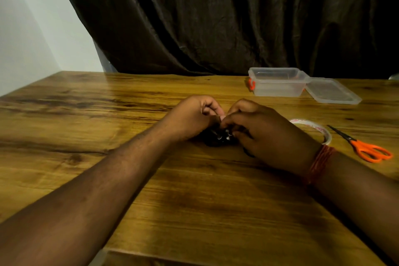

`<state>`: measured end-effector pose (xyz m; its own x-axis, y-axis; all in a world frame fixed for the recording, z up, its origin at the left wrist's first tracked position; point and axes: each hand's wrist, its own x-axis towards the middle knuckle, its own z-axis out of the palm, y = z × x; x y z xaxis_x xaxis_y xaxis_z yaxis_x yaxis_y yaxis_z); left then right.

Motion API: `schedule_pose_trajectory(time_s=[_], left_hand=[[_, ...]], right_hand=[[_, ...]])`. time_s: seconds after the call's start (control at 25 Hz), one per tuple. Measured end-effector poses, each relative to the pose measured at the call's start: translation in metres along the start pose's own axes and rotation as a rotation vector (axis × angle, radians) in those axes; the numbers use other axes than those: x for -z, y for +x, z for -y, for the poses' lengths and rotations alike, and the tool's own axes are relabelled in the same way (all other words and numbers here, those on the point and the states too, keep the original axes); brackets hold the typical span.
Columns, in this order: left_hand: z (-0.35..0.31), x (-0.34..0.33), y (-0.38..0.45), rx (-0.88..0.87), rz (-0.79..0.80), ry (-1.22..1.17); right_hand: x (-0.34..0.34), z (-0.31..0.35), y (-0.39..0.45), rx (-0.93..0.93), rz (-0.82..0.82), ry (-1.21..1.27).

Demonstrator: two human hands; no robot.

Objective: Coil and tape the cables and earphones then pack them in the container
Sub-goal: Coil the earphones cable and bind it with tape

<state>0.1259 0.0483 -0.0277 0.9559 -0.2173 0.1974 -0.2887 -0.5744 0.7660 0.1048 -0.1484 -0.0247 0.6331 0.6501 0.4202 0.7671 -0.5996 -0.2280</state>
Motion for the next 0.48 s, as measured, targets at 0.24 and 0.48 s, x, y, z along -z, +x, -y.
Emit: schedule_pose_trajectory(time_s=[0.24, 0.48], left_hand=[[0.0044, 0.0009, 0.0007, -0.014, -0.002, 0.116], [0.0089, 0.0020, 0.0008, -0.031, -0.071, 0.192]], right_hand=[[-0.0033, -0.0033, -0.0009, 0.082, 0.099, -0.201], [0.0010, -0.0072, -0.0010, 0.081, 0.101, -0.232]])
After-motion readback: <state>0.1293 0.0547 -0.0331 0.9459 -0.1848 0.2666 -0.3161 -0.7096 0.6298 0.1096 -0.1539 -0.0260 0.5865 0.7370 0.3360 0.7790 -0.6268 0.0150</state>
